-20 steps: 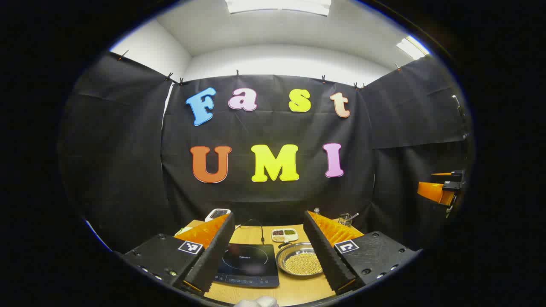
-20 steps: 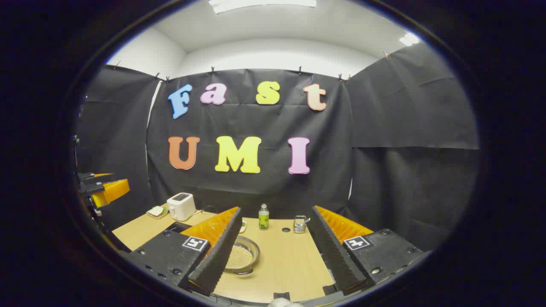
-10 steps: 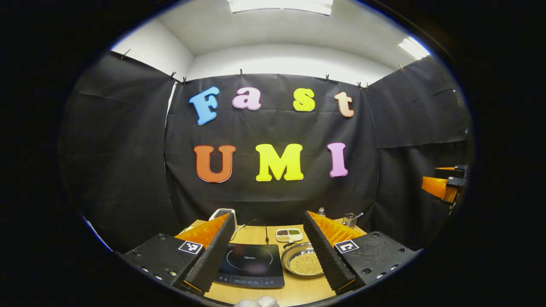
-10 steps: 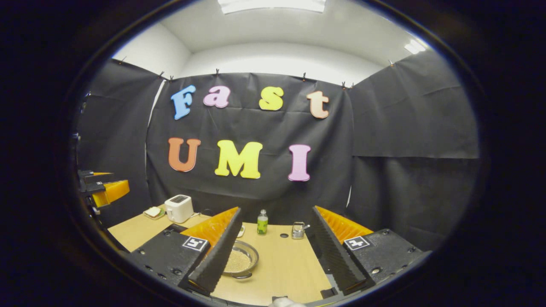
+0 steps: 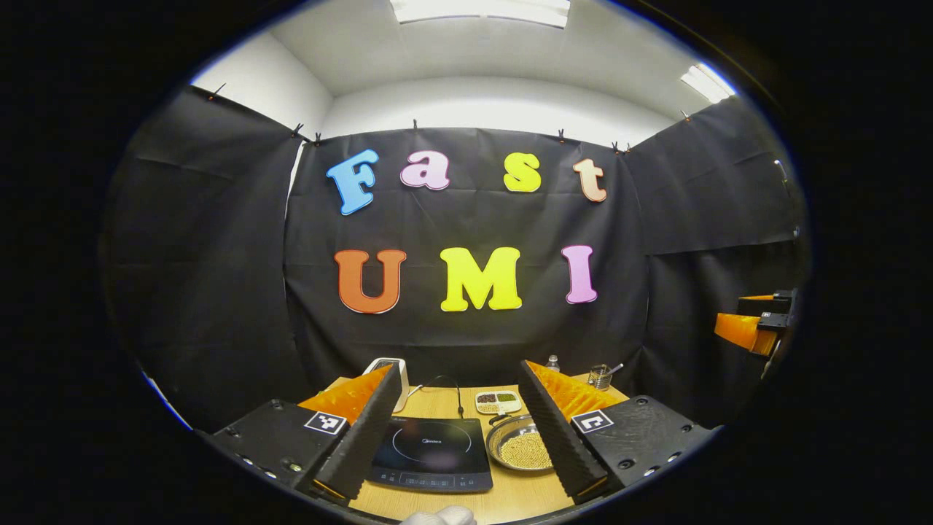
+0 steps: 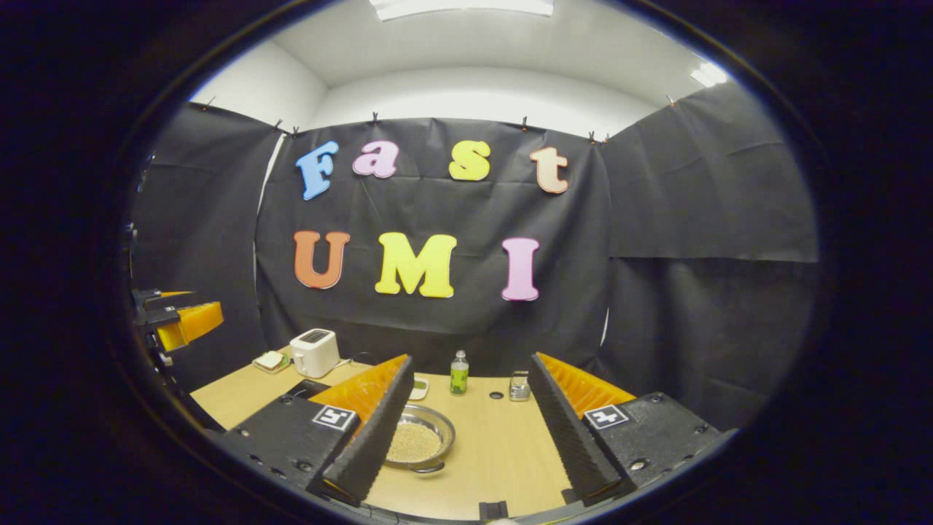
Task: First push the handle of the pot to place it horizontally, then grasp the pot with both hands and set it on the induction cooktop.
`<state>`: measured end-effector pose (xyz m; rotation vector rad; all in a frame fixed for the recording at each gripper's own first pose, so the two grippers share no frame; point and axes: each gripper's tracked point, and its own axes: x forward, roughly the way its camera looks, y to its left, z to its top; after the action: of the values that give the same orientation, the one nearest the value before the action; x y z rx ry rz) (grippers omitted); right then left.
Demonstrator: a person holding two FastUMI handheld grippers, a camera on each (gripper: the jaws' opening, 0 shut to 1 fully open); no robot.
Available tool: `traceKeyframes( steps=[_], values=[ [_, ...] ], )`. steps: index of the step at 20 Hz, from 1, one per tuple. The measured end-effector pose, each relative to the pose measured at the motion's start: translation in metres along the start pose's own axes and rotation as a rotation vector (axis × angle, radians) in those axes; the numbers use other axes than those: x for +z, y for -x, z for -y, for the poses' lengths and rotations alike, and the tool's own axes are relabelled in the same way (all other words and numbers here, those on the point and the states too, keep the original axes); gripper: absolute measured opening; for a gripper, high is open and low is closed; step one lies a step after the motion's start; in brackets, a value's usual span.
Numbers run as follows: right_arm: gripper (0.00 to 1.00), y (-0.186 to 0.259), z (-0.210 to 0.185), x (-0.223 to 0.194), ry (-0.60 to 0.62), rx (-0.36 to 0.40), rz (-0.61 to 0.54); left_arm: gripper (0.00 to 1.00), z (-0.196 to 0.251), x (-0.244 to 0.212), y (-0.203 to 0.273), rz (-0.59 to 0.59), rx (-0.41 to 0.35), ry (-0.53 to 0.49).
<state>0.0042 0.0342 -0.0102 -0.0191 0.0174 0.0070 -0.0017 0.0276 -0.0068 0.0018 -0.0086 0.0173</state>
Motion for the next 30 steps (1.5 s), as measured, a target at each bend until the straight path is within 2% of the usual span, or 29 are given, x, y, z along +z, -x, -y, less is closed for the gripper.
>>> traceKeyframes(
  steps=[1, 4, 6, 7, 12, 15, 16, 17, 18, 20, 21, 24, 25, 29, 30],
  values=[
    [0.81, 0.001, 0.001, -0.004, -0.004, -0.006, -0.01, 0.96, 0.002, -0.002, 0.001, -0.003, -0.009, 0.002],
    [0.36, 0.002, 0.002, -0.016, -0.019, -0.021, -0.048, 0.96, 0.002, -0.01, 0.004, -0.014, -0.016, 0.0],
    [0.06, -0.001, -0.005, -0.035, -0.045, 0.029, -0.104, 0.96, 0.002, -0.013, 0.003, -0.023, -0.015, -0.001],
    [0.02, -0.001, -0.017, -0.047, -0.054, 0.064, -0.135, 0.96, 0.003, -0.014, 0.002, -0.021, -0.01, 0.0],
    [0.04, -0.012, -0.017, -0.116, -0.049, 0.114, -0.278, 0.96, 0.006, -0.017, -0.003, -0.021, 0.008, 0.009],
    [0.0, -0.02, -0.031, -0.171, -0.018, 0.16, -0.355, 0.96, 0.005, -0.019, -0.002, -0.021, 0.02, 0.016],
    [0.04, -0.024, -0.035, -0.192, 0.005, 0.173, -0.386, 0.96, 0.006, -0.018, 0.0, -0.022, 0.022, 0.023],
    [0.0, -0.025, -0.041, -0.212, 0.024, 0.19, -0.416, 0.96, 0.006, -0.018, 0.001, -0.022, 0.026, 0.024],
    [0.03, -0.03, -0.049, -0.233, 0.036, 0.214, -0.446, 0.96, 0.006, -0.018, 0.002, -0.023, 0.031, 0.018],
    [0.01, -0.037, -0.066, -0.268, 0.045, 0.258, -0.5, 0.96, 0.003, -0.019, 0.004, -0.029, 0.047, 0.002],
    [0.04, -0.043, -0.075, -0.284, 0.046, 0.279, -0.522, 0.96, 0.003, -0.017, 0.005, -0.028, 0.054, -0.003],
    [0.01, -0.065, -0.101, -0.318, 0.033, 0.34, -0.576, 0.96, 0.003, -0.016, 0.01, -0.032, 0.085, -0.017],
    [0.04, -0.075, -0.111, -0.329, 0.035, 0.359, -0.59, 0.96, 0.001, -0.016, 0.011, -0.034, 0.1, -0.024],
    [0.04, -0.107, -0.131, -0.363, 0.034, 0.398, -0.66, 0.96, 0.001, -0.022, 0.012, -0.06, 0.147, -0.018],
    [0.01, -0.114, -0.135, -0.369, 0.022, 0.405, -0.68, 0.96, 0.001, -0.022, 0.011, -0.064, 0.161, -0.013]
  ],
)
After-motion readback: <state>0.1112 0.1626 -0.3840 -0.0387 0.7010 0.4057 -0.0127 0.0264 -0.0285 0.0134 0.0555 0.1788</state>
